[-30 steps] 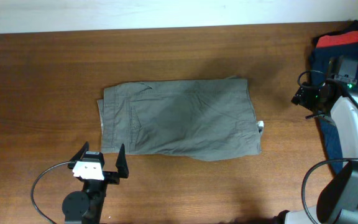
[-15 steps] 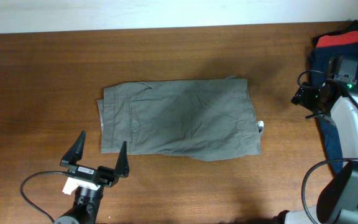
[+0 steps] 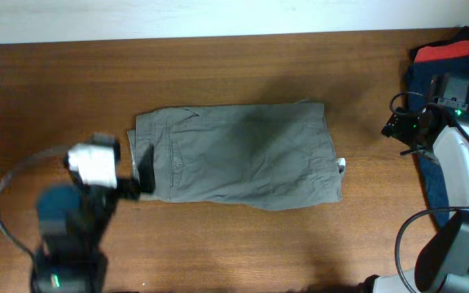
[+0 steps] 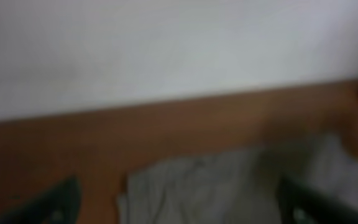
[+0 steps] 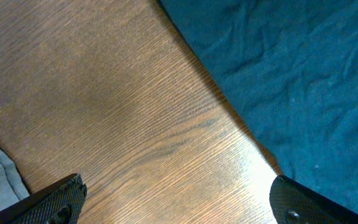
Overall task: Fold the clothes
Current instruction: 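Reach the left gripper to the shorts' left edge and grasp it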
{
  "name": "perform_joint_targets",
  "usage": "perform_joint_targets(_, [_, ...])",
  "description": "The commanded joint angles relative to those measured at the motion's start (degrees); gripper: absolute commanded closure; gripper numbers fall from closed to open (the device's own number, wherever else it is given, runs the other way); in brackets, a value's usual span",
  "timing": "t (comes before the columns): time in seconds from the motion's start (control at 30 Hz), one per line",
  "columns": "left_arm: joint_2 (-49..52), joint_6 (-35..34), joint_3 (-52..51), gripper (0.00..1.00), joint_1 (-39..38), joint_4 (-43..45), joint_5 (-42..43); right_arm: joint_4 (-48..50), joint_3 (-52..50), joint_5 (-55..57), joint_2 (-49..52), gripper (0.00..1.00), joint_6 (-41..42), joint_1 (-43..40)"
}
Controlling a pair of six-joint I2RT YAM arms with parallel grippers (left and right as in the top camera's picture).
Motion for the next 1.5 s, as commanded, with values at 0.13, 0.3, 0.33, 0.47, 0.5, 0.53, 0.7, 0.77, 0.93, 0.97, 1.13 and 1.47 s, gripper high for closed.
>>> perform_joint_targets(0.13, [23.26, 3.10, 15.72, 0.01, 1.20, -5.90, 4.24, 0.02, -0.26, 0.11, 0.02, 0.01, -0.28, -0.09])
perform_joint_targets(0.3, [34.49, 2.49, 19.17, 0.01, 7.58, -7.50, 5.79, 0.00, -0.26, 0.11, 0.02, 0.01, -0.28, -0.09])
perform_joint_targets(0.33, [36.52, 2.47, 19.28, 0.01, 9.51, -7.58, 7.96, 0.02, -0.26, 0.11, 0.02, 0.01, -0.28, -0.09])
perform_joint_targets(0.47, [44.04, 4.22, 19.28, 0.01, 18.03, -7.67, 24.22, 0.00, -0.26, 0.11, 0.02, 0.01, -0.28, -0.09])
perform_joint_targets(0.5, [45.33, 4.59, 19.28, 0.01, 19.39, -7.61, 26.86, 0.02, -0.26, 0.11, 0.02, 0.01, -0.28, -0.09])
perform_joint_targets(0.53, [46.88, 5.16, 19.28, 0.01, 20.92, -7.54, 29.11, 0.02, -0.26, 0.11, 0.02, 0.01, -0.28, -0.09])
perform_joint_targets(0.7, [53.79, 8.66, 19.28, 0.01, 25.00, -7.67, 33.16, 0.00, -0.26, 0.11, 0.02, 0.01, -0.28, -0.09])
perform_joint_targets(0.77, [57.27, 8.63, 19.28, 0.01, 25.42, -7.96, 33.27, 0.02, -0.26, 0.11, 0.02, 0.01, -0.28, -0.09])
perform_joint_targets(0.93, [61.48, 8.63, 19.28, 0.01, 25.38, -7.63, 33.11, 0.02, -0.26, 0.11, 0.02, 0.01, -0.28, -0.09])
perform_joint_targets(0.97, [61.92, 8.63, 19.28, 0.01, 25.38, -7.65, 33.14, 0.02, -0.26, 0.11, 0.02, 0.01, -0.28, -0.09])
perform_joint_targets(1.13, [63.19, 8.63, 19.28, 0.01, 25.38, -7.21, 31.41, 0.02, -0.26, 0.11, 0.02, 0.01, -0.28, -0.09])
perform_joint_targets(1.47, [66.97, 8.66, 19.28, 0.01, 25.35, -7.91, 30.73, 0.00, -0.26, 0.11, 0.02, 0.01, -0.28, -0.09])
